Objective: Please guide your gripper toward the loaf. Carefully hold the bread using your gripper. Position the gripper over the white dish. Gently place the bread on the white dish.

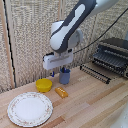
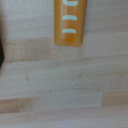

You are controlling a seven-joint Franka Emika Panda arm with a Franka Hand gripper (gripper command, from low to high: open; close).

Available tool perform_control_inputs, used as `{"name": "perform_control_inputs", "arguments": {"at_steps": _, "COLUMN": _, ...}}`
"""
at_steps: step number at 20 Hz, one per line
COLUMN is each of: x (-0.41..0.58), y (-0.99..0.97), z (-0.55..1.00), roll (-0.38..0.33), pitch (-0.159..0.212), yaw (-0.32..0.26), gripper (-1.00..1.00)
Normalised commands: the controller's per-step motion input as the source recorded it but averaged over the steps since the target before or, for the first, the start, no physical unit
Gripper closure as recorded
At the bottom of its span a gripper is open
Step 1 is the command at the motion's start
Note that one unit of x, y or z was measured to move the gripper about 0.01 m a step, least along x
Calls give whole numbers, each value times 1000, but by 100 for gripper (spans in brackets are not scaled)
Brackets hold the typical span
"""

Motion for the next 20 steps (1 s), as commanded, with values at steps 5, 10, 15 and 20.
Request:
{"name": "perform_control_inputs", "arguments": {"at_steps": 5, "x": -47, "y": 0, "z": -331, "roll": -32, "pitch": 73, "yaw": -68, "gripper": -100}}
{"name": "perform_control_inputs", "arguments": {"at_steps": 10, "x": 21, "y": -44, "z": -312, "roll": -33, "pitch": 44, "yaw": -45, "gripper": -100}}
{"name": "perform_control_inputs", "arguments": {"at_steps": 15, "x": 119, "y": -135, "z": -315, "roll": 0, "pitch": 2, "yaw": -57, "gripper": -100}}
{"name": "perform_control_inputs", "arguments": {"at_steps": 20, "x": 61, "y": -61, "z": -245, "roll": 0, "pitch": 0, "yaw": -34, "gripper": -100}}
